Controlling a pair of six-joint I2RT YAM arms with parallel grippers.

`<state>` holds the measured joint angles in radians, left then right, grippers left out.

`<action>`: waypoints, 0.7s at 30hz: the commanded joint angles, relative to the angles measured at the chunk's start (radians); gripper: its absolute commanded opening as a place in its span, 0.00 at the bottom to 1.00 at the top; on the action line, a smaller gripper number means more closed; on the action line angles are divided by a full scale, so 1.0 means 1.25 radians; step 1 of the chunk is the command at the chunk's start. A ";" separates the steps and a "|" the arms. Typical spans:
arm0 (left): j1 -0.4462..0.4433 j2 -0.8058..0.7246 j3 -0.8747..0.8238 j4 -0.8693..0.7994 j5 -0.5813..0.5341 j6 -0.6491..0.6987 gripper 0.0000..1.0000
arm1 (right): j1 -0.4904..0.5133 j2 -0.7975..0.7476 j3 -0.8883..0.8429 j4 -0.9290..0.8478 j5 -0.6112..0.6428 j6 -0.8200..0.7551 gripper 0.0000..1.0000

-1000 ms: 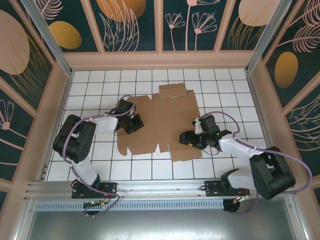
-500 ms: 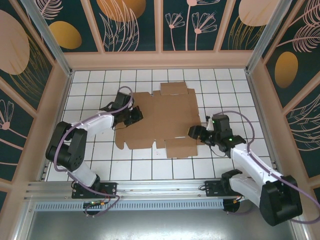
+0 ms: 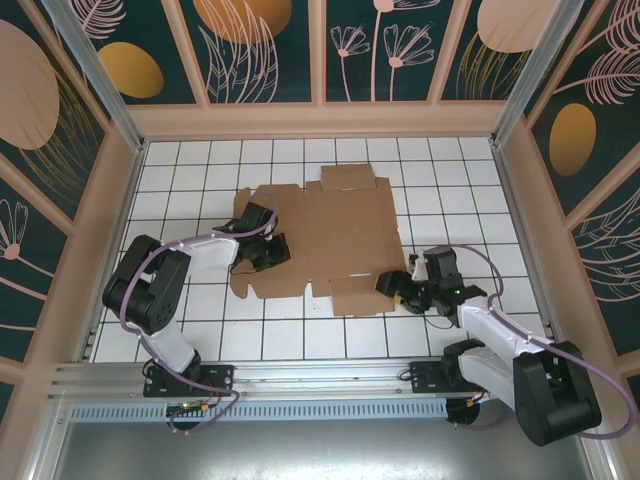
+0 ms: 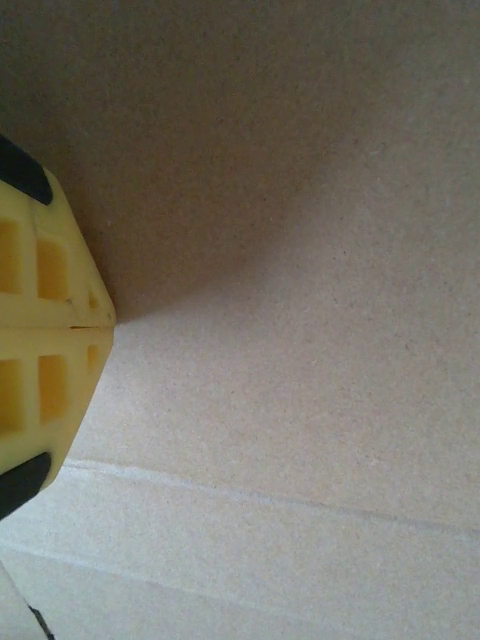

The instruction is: Fold the paper box

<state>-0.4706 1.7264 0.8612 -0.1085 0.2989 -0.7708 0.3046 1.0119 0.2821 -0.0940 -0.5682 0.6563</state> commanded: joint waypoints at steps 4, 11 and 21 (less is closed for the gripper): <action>0.003 0.040 0.008 0.005 0.000 0.022 0.00 | -0.012 -0.016 -0.038 0.152 -0.099 0.008 0.58; 0.004 0.019 0.041 -0.042 -0.027 0.055 0.00 | -0.031 -0.034 -0.069 0.200 -0.118 0.052 0.26; -0.152 -0.205 0.095 -0.084 -0.190 0.346 0.40 | -0.035 -0.066 -0.051 0.244 -0.146 0.211 0.15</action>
<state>-0.5636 1.5707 0.9276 -0.1852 0.1703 -0.5419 0.2676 0.9409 0.2005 0.1570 -0.7181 0.8291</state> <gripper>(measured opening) 0.373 0.151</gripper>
